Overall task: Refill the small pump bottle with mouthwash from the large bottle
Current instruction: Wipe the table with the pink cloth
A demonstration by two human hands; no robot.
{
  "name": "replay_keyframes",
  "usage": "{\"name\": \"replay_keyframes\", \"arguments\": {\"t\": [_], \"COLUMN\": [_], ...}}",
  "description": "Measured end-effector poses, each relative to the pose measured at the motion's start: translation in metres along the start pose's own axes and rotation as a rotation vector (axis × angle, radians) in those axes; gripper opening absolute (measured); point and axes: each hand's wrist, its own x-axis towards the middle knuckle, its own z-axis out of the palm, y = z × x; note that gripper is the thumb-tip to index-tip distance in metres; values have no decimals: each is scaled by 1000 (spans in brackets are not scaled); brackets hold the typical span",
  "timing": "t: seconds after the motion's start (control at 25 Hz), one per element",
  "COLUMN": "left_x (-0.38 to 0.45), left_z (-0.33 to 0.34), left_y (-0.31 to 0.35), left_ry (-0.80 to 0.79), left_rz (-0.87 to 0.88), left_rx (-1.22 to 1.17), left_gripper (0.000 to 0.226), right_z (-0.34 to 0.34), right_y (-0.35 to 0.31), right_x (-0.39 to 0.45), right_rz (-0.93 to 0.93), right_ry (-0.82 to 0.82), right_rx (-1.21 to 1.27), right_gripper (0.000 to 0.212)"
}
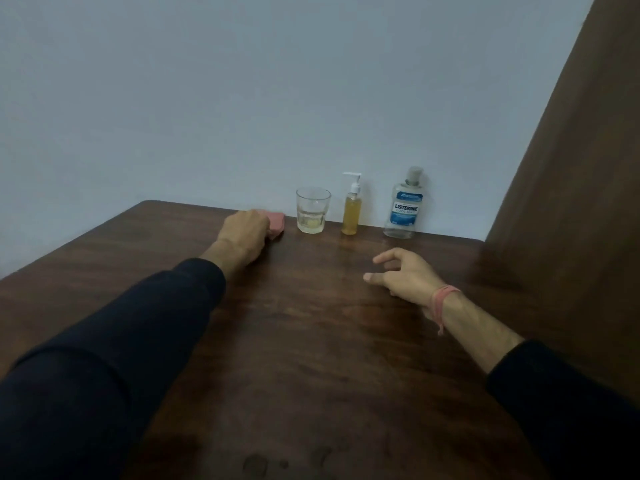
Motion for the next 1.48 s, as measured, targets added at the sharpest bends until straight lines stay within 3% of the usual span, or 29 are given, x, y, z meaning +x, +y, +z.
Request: {"name": "replay_keyframes", "arguments": {"t": [0.12,0.28,0.36,0.48,0.6,0.76,0.84,0.96,1.04,1.12,1.2,1.32,1.48], "left_x": [-28,-123,-181,-262,-320,-376,-396,-394,-370,-328,-279,-220,-199], "left_z": [-33,-66,-75,-101,-125,-141,-134,-129,-121,-101,-73,-31,-9], "left_y": [9,33,43,59,77,102,99,74,50,27,17,23,36], "left_ry": [-25,-8,-39,-158,-211,-212,-180,-178,-49,101,128,51,-26], "left_rz": [175,421,446,432,414,426,387,208,64,-63,-120,-33,18], "left_rx": [294,503,563,490,368,46,-77,-297,-579,-782,-729,-612,-488], "left_gripper": [23,25,22,21,26,18,35,65,62,52,45,30,39], "right_z": [-1,-1,3,10,25,34,27,28,48,76,102,119,118], "right_y": [-1,-6,-7,-12,-14,6,23,38,38,34,31,30,38], "right_x": [-31,-70,-97,-144,-186,-242,-266,-298,-312,-320,-321,-319,-312], "right_rz": [77,59,7,-151,-357,-543,-552,-590,-634,-670,-690,-685,-649], "right_ry": [-33,-17,-10,-28,-161,-387,-314,-140,-144,-184,-167,-67,-5], "right_rx": [266,310,293,181,96,60,31,9,-177,-487,-685,-732,-734], "right_gripper": [29,24,25,20,20,44,45,35,35,55,64,59,54]}}
